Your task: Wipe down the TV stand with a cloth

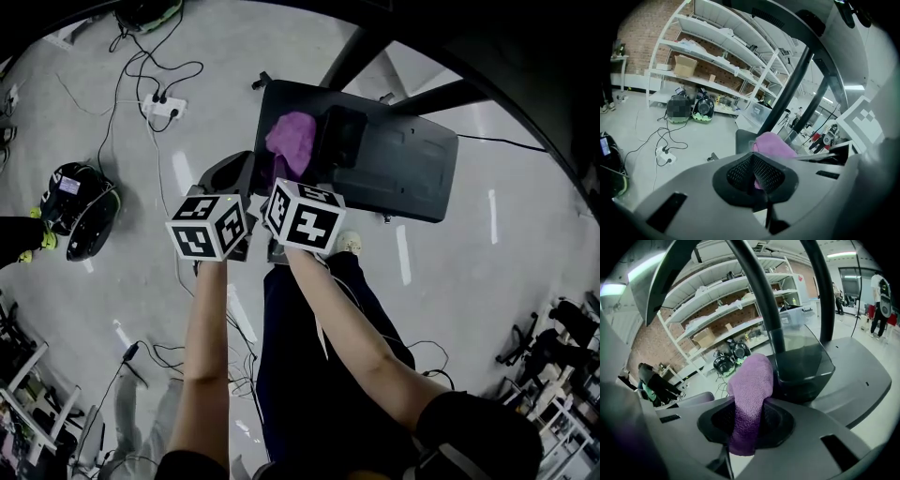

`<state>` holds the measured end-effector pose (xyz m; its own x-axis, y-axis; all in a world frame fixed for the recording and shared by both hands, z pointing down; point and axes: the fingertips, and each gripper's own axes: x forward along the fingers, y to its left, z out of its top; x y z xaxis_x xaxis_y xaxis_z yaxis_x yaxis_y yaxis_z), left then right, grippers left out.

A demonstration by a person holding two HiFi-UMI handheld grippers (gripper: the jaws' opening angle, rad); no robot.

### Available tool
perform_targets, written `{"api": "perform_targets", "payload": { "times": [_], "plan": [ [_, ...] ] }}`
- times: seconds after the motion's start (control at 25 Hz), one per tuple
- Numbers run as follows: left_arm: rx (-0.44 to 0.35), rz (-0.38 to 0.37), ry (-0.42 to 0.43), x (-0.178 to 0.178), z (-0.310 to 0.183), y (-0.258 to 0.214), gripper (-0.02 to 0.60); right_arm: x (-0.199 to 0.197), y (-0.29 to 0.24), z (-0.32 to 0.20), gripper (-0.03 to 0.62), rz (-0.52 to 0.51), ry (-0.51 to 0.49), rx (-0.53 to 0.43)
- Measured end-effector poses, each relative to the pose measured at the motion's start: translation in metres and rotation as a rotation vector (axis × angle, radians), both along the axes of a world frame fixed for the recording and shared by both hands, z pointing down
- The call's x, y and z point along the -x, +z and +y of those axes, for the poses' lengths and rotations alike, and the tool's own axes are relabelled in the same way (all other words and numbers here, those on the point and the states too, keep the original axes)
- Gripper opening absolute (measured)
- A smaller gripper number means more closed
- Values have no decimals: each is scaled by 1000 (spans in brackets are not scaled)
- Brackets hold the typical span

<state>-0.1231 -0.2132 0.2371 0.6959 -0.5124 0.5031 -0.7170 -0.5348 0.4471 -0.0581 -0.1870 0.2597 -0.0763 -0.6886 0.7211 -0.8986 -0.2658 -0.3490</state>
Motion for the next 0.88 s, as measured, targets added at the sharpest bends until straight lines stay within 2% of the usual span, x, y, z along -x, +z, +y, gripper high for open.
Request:
{"api": "perform_targets", "payload": {
  "times": [0.2,0.44,0.68,0.8,0.88],
  "plan": [
    [-27,-8,0,-4,1,-19,6,-3,-39,-2,89,34,-64,-89],
    [-62,13,22,-35,6,-42,6,-48,-86,3,89,96,-69,-187],
    [-75,51,70,-96,16,-62,7,-116,-110,20,89,118,-66,-191],
    [-88,56,88,-121,15,-76,7,-148,-115,23,89,155,-141,-174],
    [-93,58,94,-138,14,-83,7,-167,-112,21,89,192,-226,-153]
  ]
}}
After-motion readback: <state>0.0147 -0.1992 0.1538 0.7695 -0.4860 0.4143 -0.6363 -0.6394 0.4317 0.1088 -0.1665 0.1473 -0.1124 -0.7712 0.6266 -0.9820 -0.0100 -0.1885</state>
